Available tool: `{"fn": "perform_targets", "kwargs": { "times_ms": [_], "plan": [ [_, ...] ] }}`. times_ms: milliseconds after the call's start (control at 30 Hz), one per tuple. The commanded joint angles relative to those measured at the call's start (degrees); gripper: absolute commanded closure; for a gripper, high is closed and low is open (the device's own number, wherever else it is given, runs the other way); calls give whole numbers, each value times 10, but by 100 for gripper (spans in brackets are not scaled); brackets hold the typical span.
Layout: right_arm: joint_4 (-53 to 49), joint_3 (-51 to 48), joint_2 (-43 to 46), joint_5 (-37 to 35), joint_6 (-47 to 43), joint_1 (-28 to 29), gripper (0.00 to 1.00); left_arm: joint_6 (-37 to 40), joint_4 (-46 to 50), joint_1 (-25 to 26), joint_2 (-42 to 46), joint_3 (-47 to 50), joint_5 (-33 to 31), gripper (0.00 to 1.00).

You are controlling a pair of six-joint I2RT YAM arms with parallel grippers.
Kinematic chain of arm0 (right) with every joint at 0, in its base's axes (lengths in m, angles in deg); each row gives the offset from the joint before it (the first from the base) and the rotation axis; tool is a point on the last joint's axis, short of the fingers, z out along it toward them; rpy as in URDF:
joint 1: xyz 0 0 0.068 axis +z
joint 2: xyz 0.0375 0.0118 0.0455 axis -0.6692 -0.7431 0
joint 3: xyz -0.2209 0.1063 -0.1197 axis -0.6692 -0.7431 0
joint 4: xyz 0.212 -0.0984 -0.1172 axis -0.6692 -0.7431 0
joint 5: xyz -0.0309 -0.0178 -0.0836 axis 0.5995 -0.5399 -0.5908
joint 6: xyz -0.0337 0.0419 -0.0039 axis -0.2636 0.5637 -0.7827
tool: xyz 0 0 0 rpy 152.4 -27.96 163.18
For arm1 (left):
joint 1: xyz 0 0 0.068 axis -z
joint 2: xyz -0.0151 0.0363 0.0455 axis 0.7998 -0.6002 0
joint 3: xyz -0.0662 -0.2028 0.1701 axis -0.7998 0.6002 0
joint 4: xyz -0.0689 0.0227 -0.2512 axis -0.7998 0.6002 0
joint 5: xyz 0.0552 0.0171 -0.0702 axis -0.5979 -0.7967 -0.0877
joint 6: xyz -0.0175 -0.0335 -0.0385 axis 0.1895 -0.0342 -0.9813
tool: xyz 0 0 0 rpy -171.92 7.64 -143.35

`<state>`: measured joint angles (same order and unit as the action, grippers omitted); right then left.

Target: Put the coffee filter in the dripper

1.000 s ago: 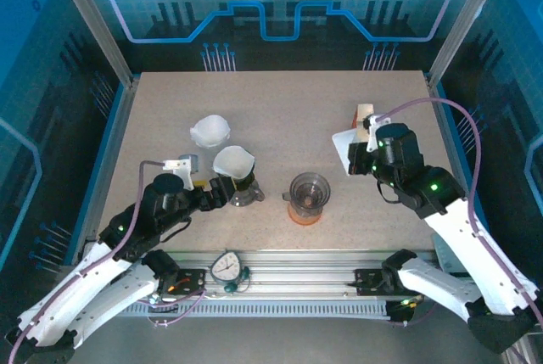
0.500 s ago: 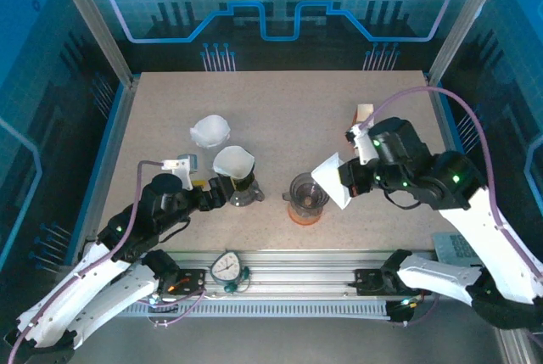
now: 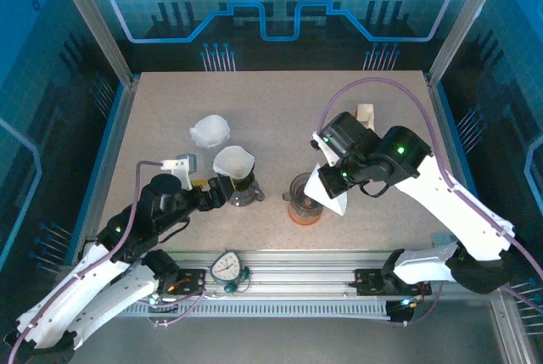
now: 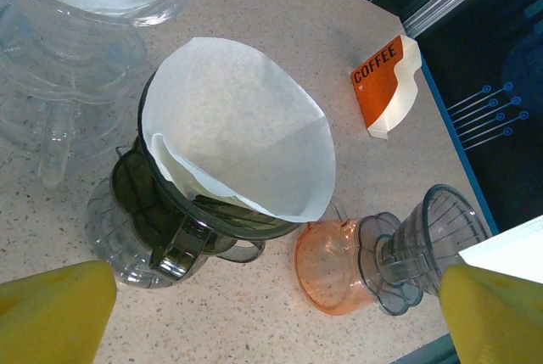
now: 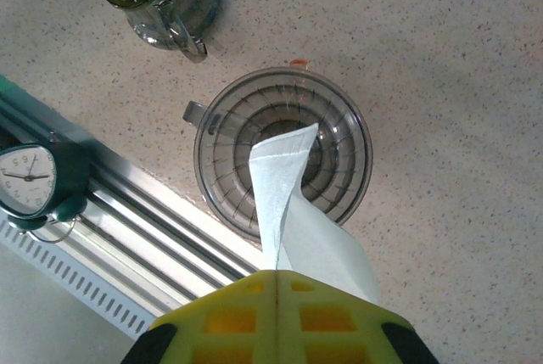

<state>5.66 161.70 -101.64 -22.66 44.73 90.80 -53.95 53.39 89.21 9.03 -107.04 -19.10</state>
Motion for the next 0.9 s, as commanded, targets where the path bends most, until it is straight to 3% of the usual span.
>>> {"fn": "perform_targets", "kwargs": {
  "times_ms": [0, 367, 867],
  "plan": [
    [-16, 24, -23, -20, -20, 16, 100, 2, -7, -5, 7, -6, 10, 1],
    [-19, 47, -88, -41, -49, 45, 100, 1, -13, -5, 8, 4, 14, 1],
    [48, -4, -115, -36, -62, 42, 100, -2, -15, -5, 8, 6, 16, 1]
  ]
}}
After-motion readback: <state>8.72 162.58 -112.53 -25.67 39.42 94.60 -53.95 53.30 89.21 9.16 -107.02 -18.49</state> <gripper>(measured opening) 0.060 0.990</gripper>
